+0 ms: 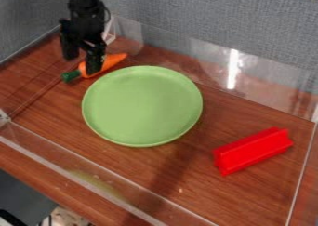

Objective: Move the carrot from the green plate to the table

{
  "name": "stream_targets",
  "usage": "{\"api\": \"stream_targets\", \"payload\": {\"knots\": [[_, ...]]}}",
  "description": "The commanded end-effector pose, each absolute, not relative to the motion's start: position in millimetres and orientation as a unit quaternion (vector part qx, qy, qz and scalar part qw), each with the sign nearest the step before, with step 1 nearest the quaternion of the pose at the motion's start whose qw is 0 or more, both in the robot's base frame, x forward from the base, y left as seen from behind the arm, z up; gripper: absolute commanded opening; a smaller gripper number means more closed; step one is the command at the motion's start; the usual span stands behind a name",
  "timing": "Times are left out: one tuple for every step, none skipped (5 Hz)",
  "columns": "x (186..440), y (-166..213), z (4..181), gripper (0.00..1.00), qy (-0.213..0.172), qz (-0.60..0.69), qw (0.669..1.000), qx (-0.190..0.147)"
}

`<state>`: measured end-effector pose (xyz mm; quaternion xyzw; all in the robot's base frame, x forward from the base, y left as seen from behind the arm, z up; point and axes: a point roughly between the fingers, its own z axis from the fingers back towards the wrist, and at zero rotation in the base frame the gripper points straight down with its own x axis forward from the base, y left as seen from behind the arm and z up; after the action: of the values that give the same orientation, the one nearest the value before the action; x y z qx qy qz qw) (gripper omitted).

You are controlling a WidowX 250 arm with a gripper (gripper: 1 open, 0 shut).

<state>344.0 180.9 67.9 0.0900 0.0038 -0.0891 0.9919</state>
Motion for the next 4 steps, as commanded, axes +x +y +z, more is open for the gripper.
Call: {"api": "stream_targets", "payload": {"knots": [[350.6, 178.2, 111.5, 1.00, -0.037, -0.097, 0.986, 0.133], [352.9, 178.7, 118.5, 1.00, -0.045, -0.108, 0.982, 0.145], [355.4, 182.6, 117.3, 1.00, -0.049, -0.114, 0.981, 0.147], [357.8, 186.5, 115.3, 1.00, -0.052, -0.120, 0.980, 0.148]]}}
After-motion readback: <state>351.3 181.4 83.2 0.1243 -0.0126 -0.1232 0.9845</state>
